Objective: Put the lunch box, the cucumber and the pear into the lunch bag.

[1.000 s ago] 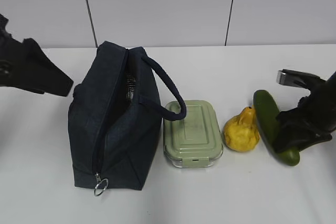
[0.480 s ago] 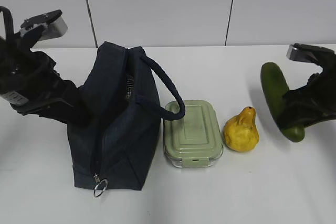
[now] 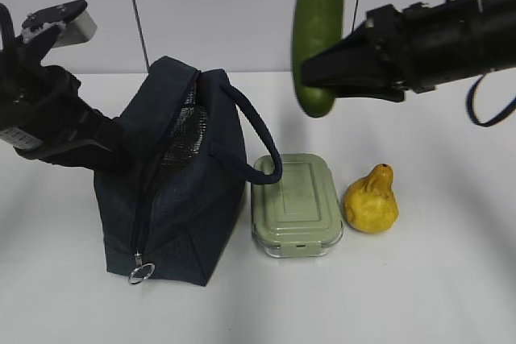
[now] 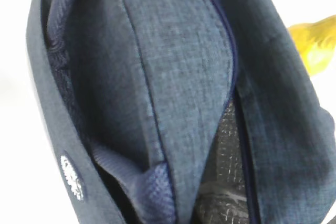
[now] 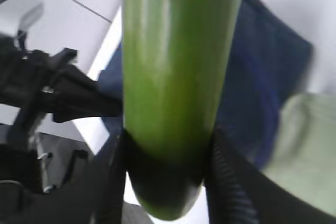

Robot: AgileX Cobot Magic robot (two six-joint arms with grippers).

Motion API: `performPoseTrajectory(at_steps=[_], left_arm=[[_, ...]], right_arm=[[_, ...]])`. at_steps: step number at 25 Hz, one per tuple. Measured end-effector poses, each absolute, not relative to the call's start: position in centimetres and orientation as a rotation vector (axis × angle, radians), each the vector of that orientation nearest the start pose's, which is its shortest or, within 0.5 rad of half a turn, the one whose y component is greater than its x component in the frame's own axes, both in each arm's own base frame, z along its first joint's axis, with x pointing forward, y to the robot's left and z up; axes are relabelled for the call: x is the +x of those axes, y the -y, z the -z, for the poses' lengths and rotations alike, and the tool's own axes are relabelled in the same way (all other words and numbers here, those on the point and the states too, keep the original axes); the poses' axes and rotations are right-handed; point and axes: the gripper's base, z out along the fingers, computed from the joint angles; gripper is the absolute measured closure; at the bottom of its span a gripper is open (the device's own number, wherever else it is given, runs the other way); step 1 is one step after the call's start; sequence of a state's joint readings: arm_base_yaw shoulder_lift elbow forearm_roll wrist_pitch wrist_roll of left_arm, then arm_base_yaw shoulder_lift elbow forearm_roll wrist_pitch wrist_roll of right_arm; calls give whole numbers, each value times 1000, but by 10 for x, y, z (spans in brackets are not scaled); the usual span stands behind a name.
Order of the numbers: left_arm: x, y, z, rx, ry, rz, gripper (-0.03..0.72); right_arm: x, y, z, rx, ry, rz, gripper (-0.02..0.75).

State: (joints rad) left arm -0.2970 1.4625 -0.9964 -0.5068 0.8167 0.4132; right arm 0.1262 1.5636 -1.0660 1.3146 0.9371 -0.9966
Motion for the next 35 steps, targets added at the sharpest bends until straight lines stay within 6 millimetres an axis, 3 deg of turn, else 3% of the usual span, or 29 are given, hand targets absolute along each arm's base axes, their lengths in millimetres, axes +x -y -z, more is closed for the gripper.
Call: performPoseTrajectory(at_steps=[6, 12, 18, 24, 35], left_arm=[[262, 114, -261, 575, -2624, 562, 687], [262, 114, -260, 569, -2621, 558, 687], [263, 114, -260, 566, -2616, 557, 687], [263, 114, -260, 562, -2612, 558, 687], [264, 115, -261, 546, -2602, 576, 687]], right_arm=[[289, -178, -297, -475, -2074, -1267, 444], [285, -210, -286, -426, -2073, -1316, 444], [299, -220, -255, -336, -2131, -1345, 444], [299, -232, -241, -354, -2166, -1361, 444], [296, -226, -208, -463, -2420, -1122, 445]])
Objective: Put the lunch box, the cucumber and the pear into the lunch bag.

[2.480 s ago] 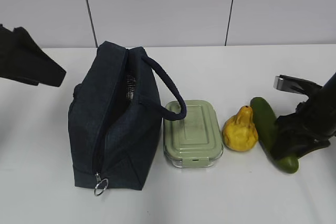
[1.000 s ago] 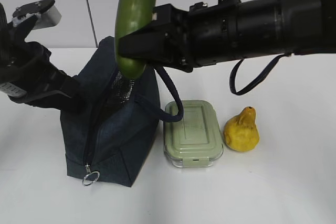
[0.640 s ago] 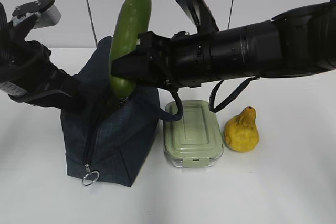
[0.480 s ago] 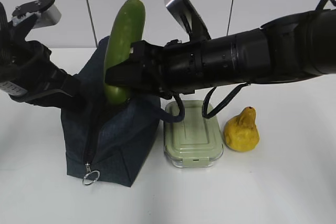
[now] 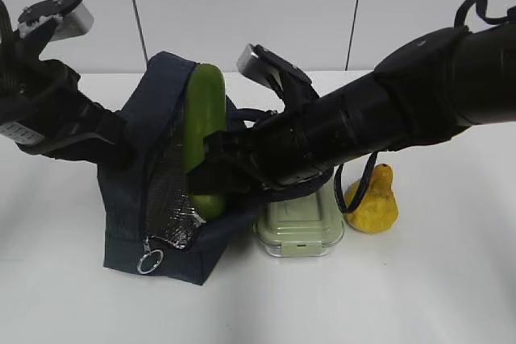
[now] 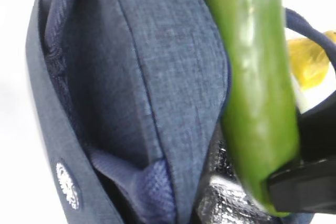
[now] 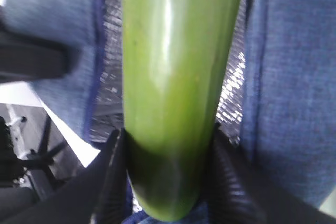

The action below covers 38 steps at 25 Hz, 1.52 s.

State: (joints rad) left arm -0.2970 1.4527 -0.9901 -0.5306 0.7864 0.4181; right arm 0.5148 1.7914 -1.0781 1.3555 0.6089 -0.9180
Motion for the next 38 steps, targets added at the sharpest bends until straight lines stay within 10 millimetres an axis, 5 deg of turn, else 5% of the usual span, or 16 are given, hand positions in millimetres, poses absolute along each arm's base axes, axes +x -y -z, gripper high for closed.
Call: performPoseTrajectory(at_steps=[4, 8, 16, 22, 31, 38], left_arm=[[264, 115, -261, 546, -2600, 582, 687], [264, 115, -261, 548, -2600, 583, 687], [264, 115, -261, 549, -2600, 583, 687], [264, 115, -261, 549, -2600, 583, 687], [263, 116, -261, 550, -2600, 582, 687], [263, 116, -261, 553, -2603, 584, 687]], right_arm=[[296, -228, -194, -505, -2472, -1129, 437], [294, -231, -184, -527, -2510, -1165, 320], [299, -237, -199, -594, -2461, -1216, 251], [307, -236, -225, -677, -2389, -1202, 308], [304, -197, -271, -834, -2305, -852, 339], [297, -181, -295, -936, -2220, -608, 520]])
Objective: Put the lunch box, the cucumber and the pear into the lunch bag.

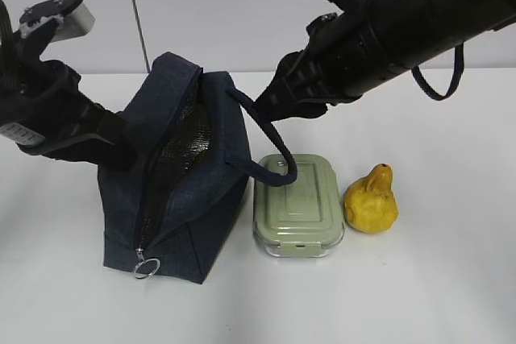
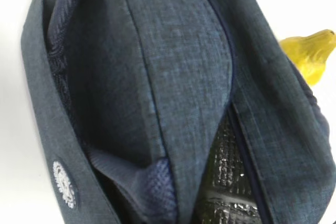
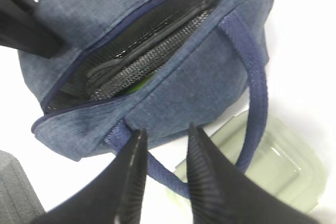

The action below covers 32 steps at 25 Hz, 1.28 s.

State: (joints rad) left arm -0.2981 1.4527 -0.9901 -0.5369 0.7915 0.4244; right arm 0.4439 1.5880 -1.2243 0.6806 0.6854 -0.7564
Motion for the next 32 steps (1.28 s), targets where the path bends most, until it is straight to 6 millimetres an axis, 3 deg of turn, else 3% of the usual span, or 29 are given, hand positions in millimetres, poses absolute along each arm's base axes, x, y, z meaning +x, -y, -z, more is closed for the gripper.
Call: performPoseTrajectory(at_steps=[11, 15, 20, 25, 32], left_arm=[[263, 116, -261, 554, -2605, 585, 687], [263, 116, -261, 553, -2605, 586, 687], [263, 116, -261, 554, -2605, 586, 687], [263, 116, -261, 552, -2605, 588, 687], [263, 116, -261, 550, -2604, 590, 687]], right_arm=[[309, -177, -300, -798, -2172, -541, 524], [313, -164, -293, -771, -2253, -337, 452], [320, -146, -289, -612, -2330, -131, 395], [312, -141, -268, -574, -2411, -124, 371], [313, -106, -243, -353, -2537, -180, 356]])
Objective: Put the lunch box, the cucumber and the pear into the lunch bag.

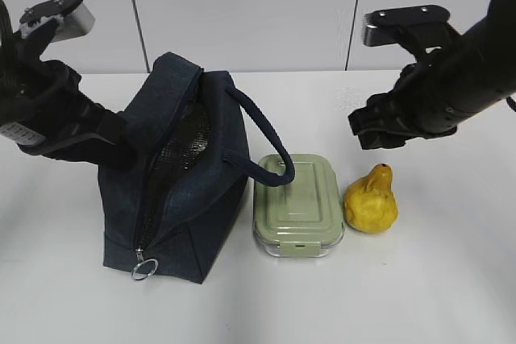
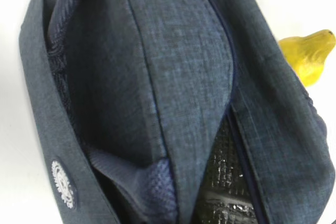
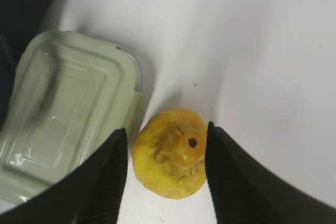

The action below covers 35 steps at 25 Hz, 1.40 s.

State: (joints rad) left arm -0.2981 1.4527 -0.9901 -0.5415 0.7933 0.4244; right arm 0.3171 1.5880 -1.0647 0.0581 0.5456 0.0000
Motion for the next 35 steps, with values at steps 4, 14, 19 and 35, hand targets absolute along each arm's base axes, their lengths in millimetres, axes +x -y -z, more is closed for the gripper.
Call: performPoseTrajectory(at_steps=[4, 14, 19, 35], left_arm=[[263, 116, -261, 549, -2603, 589, 687], [264, 116, -262, 546, -2599, 587, 687], [264, 116, -262, 546, -2599, 587, 687], [264, 116, -261, 547, -2599, 586, 687]], right_arm=[[313, -94, -241, -299, -2594, -287, 353], [309, -80, -237, -293, -2685, -319, 351], [312, -80, -238, -279, -2651, -315, 337], [332, -83, -191, -234, -2727, -302, 221]])
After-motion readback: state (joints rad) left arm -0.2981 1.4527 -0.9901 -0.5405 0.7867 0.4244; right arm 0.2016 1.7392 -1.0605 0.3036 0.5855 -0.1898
